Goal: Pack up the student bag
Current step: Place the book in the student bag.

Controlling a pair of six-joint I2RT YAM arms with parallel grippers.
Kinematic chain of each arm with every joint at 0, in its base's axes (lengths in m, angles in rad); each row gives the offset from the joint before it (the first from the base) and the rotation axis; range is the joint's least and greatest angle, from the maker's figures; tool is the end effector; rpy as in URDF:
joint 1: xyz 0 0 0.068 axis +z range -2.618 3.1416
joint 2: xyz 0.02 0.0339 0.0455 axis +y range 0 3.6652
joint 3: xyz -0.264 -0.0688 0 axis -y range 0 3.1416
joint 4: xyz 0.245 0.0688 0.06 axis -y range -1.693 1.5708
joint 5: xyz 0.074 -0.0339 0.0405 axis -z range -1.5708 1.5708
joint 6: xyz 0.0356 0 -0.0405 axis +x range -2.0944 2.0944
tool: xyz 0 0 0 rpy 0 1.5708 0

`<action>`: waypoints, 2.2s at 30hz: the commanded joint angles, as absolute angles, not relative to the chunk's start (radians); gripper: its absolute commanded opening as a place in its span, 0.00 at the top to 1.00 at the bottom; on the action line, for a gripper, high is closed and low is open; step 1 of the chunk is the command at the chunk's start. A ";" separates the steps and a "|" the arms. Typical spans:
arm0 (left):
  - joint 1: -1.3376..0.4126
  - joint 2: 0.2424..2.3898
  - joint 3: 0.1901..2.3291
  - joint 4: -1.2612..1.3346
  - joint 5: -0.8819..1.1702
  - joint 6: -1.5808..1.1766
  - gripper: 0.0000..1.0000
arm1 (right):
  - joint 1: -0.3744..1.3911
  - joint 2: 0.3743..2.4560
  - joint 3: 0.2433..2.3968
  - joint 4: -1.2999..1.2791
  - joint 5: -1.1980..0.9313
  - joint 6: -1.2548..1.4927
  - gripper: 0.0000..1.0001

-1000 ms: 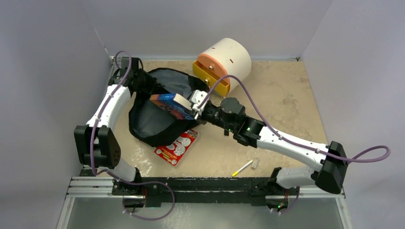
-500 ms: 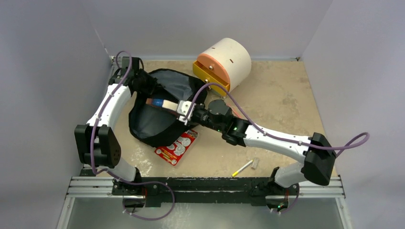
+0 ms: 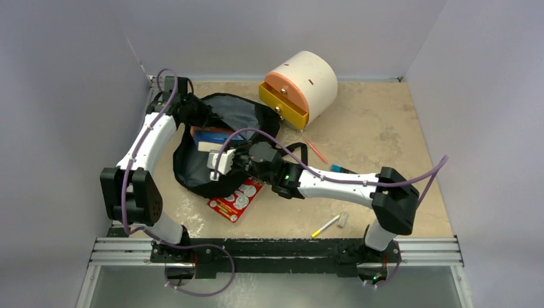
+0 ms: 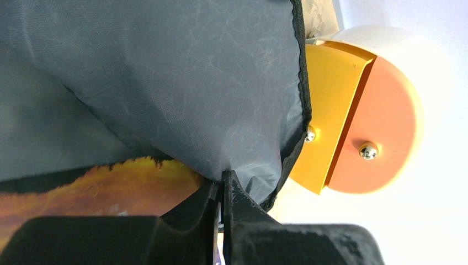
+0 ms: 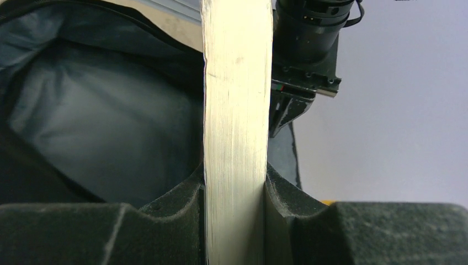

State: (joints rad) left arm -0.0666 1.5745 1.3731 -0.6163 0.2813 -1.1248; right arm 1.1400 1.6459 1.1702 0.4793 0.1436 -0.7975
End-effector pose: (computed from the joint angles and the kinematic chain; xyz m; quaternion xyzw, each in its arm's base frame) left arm 0.3456 -0.0330 0.3083 -0.4203 0.8209 -0.3122 0.2282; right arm 0.1693 0.3562 0.3183 -0.5515 0.4406 0.0705 0.7048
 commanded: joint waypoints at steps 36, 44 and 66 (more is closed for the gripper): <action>-0.072 1.571 1.465 -0.591 0.320 -1.091 1.00 | 1.082 2.244 1.610 0.854 0.591 -1.329 1.00; -0.071 1.579 1.455 -0.579 0.312 -1.064 1.00 | 1.050 2.235 1.676 0.700 0.530 -1.128 0.60; -0.061 1.680 1.443 -0.499 0.334 -1.035 1.00 | 1.141 1.641 1.188 0.787 0.359 -0.649 0.25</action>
State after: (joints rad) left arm -0.0673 1.6814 1.4380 -0.5816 0.3103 -1.0538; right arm 1.1465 1.7096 1.2369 0.7250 0.4000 -0.7967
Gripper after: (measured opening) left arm 0.009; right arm 0.748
